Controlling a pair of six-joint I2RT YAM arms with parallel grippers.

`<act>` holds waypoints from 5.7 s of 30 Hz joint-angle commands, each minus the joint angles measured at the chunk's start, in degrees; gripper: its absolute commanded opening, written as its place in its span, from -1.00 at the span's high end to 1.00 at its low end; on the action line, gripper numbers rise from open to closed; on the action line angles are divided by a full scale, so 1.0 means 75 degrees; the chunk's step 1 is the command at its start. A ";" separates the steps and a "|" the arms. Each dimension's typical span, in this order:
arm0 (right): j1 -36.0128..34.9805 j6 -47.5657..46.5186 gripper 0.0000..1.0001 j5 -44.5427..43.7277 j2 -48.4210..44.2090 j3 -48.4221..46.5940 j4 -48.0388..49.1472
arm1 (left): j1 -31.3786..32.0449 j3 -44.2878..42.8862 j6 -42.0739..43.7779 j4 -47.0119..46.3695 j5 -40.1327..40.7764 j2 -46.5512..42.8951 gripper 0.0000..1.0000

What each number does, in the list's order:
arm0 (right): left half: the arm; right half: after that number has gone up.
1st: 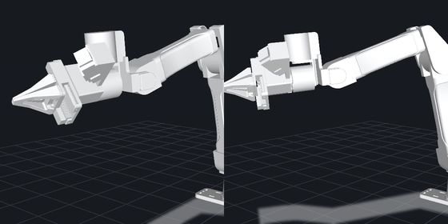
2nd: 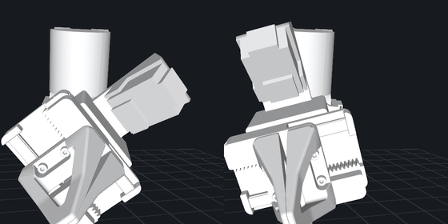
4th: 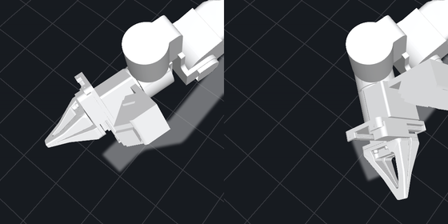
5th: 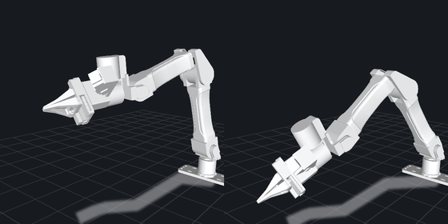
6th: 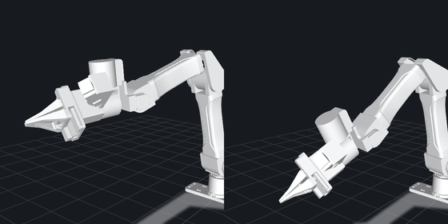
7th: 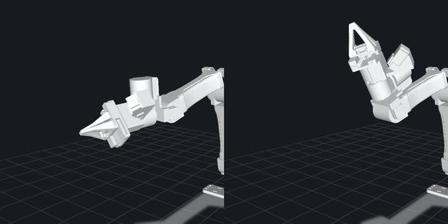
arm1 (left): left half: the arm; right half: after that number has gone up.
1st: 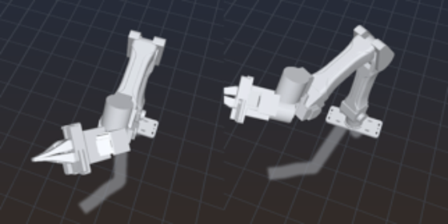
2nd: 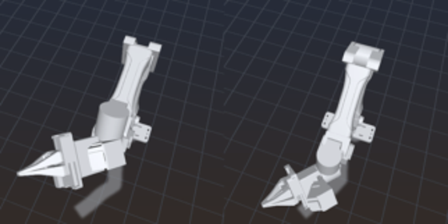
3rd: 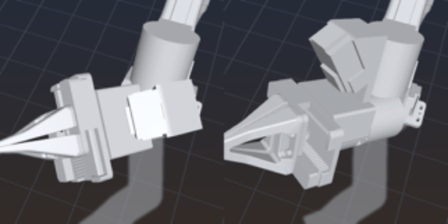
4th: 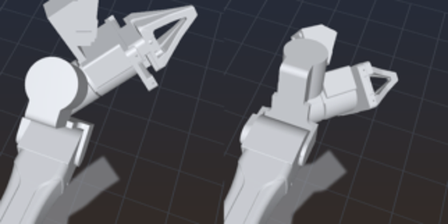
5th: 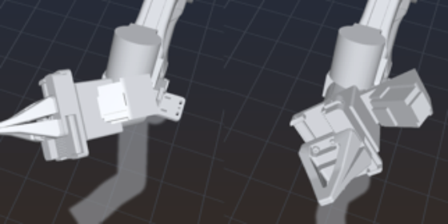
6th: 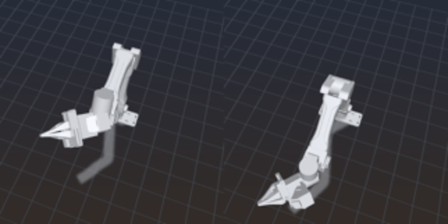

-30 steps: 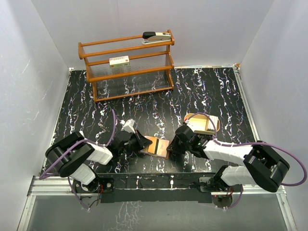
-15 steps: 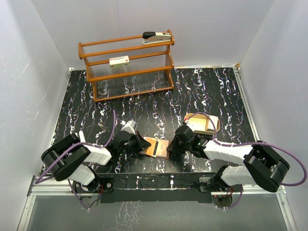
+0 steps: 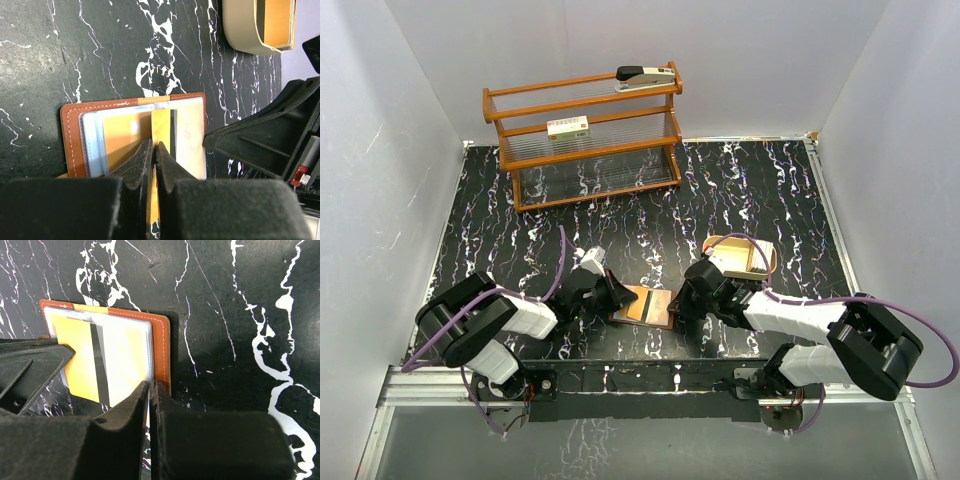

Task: Put the credit cards into the card holder
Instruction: Insert the credit card into the card holder, then close the card holder at the center of the board.

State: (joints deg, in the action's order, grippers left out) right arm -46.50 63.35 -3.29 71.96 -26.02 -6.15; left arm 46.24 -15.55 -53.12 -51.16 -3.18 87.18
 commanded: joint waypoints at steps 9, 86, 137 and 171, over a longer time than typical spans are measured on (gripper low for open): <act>-0.0107 0.0297 0.92 0.0037 -0.0176 0.0224 0.0085 | 0.0030 -0.0022 -0.0105 0.0002 0.0657 0.0396 1.00; -0.0151 -0.0619 0.31 -0.0292 -0.0345 0.0114 0.0667 | 0.0774 -0.1401 -0.1562 0.0376 -0.1808 0.0862 -0.04; -0.0091 -0.0575 0.62 -0.0558 -0.0625 0.0493 0.0285 | 0.0773 -0.1666 -0.1393 0.1251 -0.1581 0.0891 1.00; -0.0078 -0.0762 -0.32 -0.0277 -0.1152 0.0351 -0.0146 | 0.0428 -0.2430 0.0213 0.8209 0.0970 -0.1644 -0.25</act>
State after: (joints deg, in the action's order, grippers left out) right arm -47.13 58.08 -5.93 62.46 -23.09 -10.63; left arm 49.67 -34.57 -53.91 10.04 4.14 73.49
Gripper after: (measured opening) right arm 0.655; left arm 0.625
